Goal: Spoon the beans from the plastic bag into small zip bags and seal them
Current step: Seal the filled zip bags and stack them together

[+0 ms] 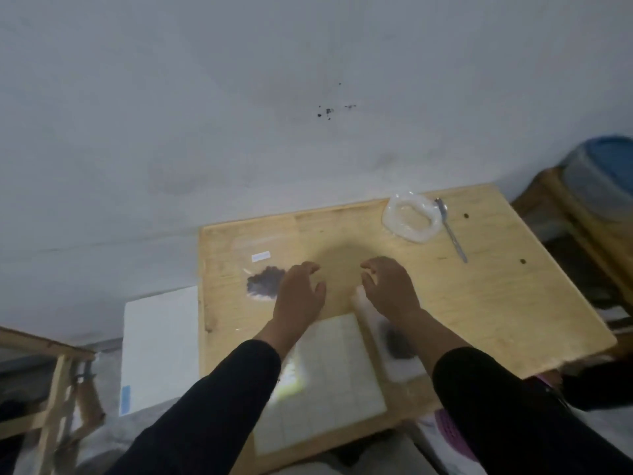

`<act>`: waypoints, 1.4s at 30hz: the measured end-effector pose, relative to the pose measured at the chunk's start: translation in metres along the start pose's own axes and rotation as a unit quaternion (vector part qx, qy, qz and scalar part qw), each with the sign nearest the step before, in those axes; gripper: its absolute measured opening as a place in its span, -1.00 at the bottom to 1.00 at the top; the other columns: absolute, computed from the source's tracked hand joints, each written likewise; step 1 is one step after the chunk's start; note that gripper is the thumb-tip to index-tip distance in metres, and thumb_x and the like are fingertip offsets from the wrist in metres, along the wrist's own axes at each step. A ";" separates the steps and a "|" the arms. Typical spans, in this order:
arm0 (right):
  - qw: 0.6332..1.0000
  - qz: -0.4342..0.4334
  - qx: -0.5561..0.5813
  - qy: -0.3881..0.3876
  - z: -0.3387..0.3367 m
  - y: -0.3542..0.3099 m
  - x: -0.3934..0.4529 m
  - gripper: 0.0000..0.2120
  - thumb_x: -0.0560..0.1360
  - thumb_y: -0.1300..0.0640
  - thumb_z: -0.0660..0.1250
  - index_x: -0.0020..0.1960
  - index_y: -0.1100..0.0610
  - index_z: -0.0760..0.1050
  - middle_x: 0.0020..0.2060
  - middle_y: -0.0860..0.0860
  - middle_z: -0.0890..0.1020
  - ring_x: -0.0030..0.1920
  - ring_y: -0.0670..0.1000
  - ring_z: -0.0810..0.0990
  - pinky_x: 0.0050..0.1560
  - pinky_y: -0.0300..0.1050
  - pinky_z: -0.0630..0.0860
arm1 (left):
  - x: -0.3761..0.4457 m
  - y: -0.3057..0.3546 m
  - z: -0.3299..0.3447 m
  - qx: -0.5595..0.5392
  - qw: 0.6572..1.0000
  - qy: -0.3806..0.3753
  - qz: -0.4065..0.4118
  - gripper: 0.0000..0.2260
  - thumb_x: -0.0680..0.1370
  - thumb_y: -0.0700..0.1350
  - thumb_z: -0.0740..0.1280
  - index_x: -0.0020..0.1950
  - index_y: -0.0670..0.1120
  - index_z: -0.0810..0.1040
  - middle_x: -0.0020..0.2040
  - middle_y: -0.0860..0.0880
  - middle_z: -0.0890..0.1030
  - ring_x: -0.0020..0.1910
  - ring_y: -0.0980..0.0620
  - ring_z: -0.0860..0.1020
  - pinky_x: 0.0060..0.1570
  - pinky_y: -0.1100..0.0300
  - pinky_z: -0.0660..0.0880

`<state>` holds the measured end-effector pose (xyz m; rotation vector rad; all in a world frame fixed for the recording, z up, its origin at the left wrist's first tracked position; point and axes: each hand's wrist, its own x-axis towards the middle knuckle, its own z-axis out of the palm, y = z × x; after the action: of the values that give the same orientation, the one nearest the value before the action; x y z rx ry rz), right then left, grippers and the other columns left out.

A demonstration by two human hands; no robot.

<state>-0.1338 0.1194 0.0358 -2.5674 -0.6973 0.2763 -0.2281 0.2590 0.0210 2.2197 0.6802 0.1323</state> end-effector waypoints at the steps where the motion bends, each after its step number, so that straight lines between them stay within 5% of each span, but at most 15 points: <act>1: 1.000 0.016 -0.005 0.009 -0.007 0.011 -0.008 -0.75 0.49 0.23 0.27 0.14 0.25 0.56 0.10 0.16 0.61 0.16 0.15 0.51 0.18 -0.07 0.39 | -0.004 0.008 0.009 -0.005 1.000 -0.027 0.003 -0.66 0.53 -0.12 0.31 0.30 -0.15 0.46 0.21 -0.10 0.55 0.20 -0.02 0.48 0.19 0.22 0.33; 8: 0.991 0.132 -0.023 0.012 -0.028 0.064 -0.053 -0.68 0.53 0.14 0.25 0.25 0.21 0.48 0.18 0.14 0.56 0.22 0.12 0.48 0.23 -0.10 0.34 | -0.035 0.039 0.059 0.010 0.992 -0.121 -0.022 -0.50 0.51 -0.01 0.36 0.39 -0.14 0.34 0.20 -0.12 0.55 0.16 -0.05 0.52 0.16 0.16 0.40; 14: 0.987 0.161 0.022 -0.007 -0.025 0.071 -0.066 -0.67 0.54 0.11 0.25 0.27 0.17 0.47 0.19 0.10 0.58 0.21 0.10 0.51 0.27 -0.06 0.39 | -0.044 0.044 0.073 -0.008 0.994 -0.110 -0.026 -0.57 0.50 -0.07 0.38 0.33 -0.15 0.40 0.11 -0.10 0.58 0.05 -0.01 0.55 0.04 0.27 0.40; 20: 0.980 0.178 0.058 0.060 -0.024 0.070 -0.068 -0.71 0.51 0.12 0.30 0.22 0.15 0.50 0.14 0.06 0.59 0.19 0.06 0.51 0.23 -0.10 0.38 | -0.042 0.050 0.074 -0.019 0.996 -0.082 -0.028 -0.63 0.51 -0.05 0.35 0.30 -0.10 0.44 0.13 -0.09 0.59 0.09 -0.03 0.55 0.18 0.08 0.46; 27: 0.964 0.174 0.149 0.135 -0.038 0.057 -0.057 -0.75 0.44 0.14 0.40 0.12 0.09 0.56 -0.05 0.03 0.59 -0.14 -0.06 0.54 -0.06 -0.27 0.42 | -0.037 0.062 0.053 -0.060 0.998 -0.028 0.004 -0.72 0.53 -0.10 0.36 0.22 -0.11 0.52 0.07 -0.02 0.62 -0.06 0.11 0.56 -0.07 0.41 0.37; 31: 0.950 0.148 0.244 0.125 -0.042 0.037 -0.052 -0.77 0.44 0.16 0.40 0.09 0.02 0.59 -0.12 -0.04 0.62 -0.10 -0.05 0.57 -0.12 -0.34 0.44 | -0.036 0.059 0.026 -0.127 0.991 0.024 0.022 -0.83 0.52 -0.13 0.35 0.11 -0.06 0.57 -0.12 0.08 0.61 -0.21 0.21 0.52 -0.24 0.60 0.34; 35: 0.939 0.107 0.312 0.100 -0.033 0.004 -0.047 -0.85 0.46 0.17 0.38 -0.01 -0.03 0.59 -0.15 -0.05 0.65 -0.09 -0.01 0.61 -0.13 -0.33 0.48 | -0.040 0.044 -0.004 -0.200 0.980 0.012 0.012 -0.84 0.54 -0.11 0.32 0.09 0.06 0.54 -0.23 0.19 0.58 -0.26 0.32 0.53 -0.27 0.53 0.37; 37: 0.939 0.082 0.326 0.074 -0.023 -0.018 -0.047 -0.84 0.45 0.19 0.38 0.00 -0.01 0.60 -0.13 -0.03 0.65 -0.09 0.01 0.61 -0.08 -0.26 0.52 | -0.047 0.027 -0.021 -0.225 0.974 0.012 0.001 -0.80 0.52 -0.15 0.34 0.10 0.08 0.52 -0.10 0.21 0.56 -0.17 0.36 0.51 -0.20 0.52 0.36; 42: 0.945 0.033 0.327 -0.001 0.005 -0.065 -0.055 -0.78 0.43 0.22 0.40 0.04 0.00 0.59 -0.18 0.14 0.63 -0.17 0.11 0.61 -0.10 -0.15 0.55 | -0.070 -0.021 -0.055 -0.256 0.962 0.076 -0.049 -0.77 0.51 -0.20 0.35 0.07 0.11 0.55 0.12 0.10 0.55 0.14 0.08 0.49 0.19 0.20 0.41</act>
<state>-0.2100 0.1421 0.0667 -1.9532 -0.4232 0.4467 -0.3135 0.2715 0.0513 1.6869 0.7410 0.3882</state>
